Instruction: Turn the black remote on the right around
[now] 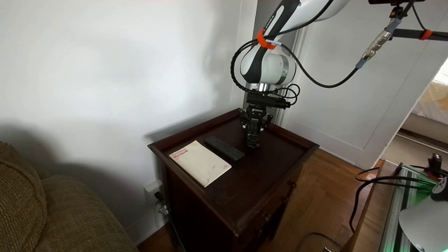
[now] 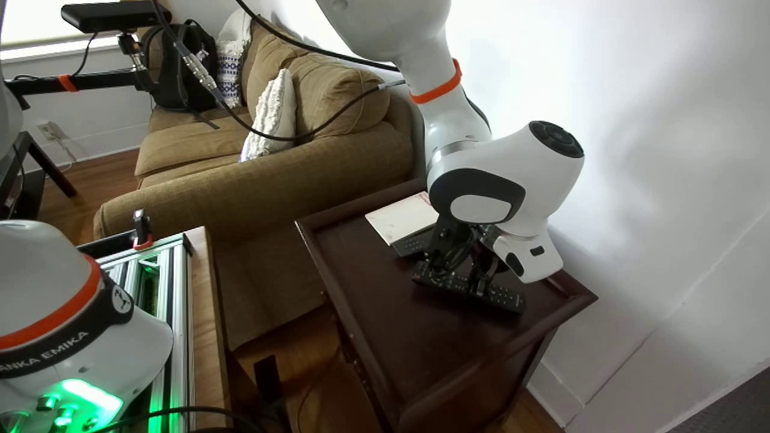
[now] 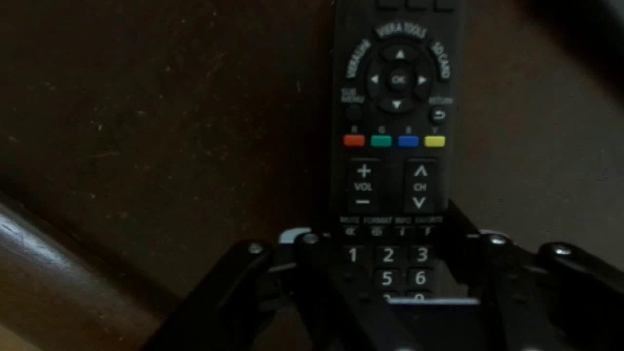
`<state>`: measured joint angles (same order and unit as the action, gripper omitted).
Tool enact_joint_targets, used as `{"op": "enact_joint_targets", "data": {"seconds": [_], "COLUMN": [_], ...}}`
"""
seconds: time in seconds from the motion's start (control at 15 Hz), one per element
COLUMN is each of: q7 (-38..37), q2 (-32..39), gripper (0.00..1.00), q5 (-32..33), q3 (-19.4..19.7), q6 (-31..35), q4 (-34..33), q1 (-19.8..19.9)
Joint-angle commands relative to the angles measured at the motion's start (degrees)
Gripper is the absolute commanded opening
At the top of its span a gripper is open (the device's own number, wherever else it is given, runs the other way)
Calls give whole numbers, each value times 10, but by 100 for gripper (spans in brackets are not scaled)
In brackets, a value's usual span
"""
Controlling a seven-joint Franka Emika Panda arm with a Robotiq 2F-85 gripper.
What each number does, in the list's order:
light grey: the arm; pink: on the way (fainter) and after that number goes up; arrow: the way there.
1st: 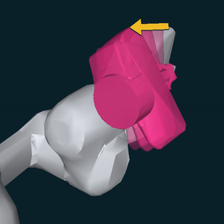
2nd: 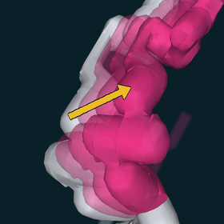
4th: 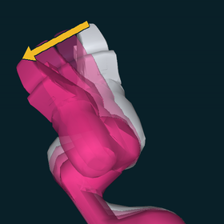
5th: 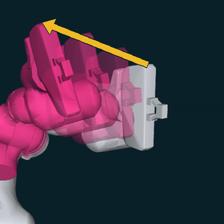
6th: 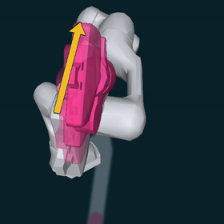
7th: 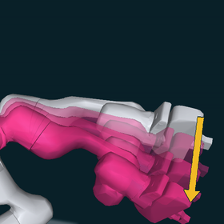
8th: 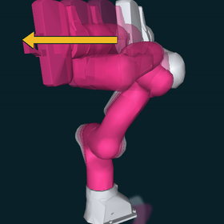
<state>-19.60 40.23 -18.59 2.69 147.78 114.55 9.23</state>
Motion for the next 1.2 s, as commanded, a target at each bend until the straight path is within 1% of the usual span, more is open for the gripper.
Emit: {"op": "enact_joint_targets", "data": {"seconds": [0.0,0.47,0.8,1.13], "q7": [-38,-102,-144,-183], "q2": [8,12,15,20], "gripper": [30,30,30,30], "q5": [-22,-38,-32,-34], "q3": [18,27,40,45], "q6": [5,-1,-8,-3], "q4": [-1,-8,-14,-21], "q1": [-11,-21,-39,-46]}}
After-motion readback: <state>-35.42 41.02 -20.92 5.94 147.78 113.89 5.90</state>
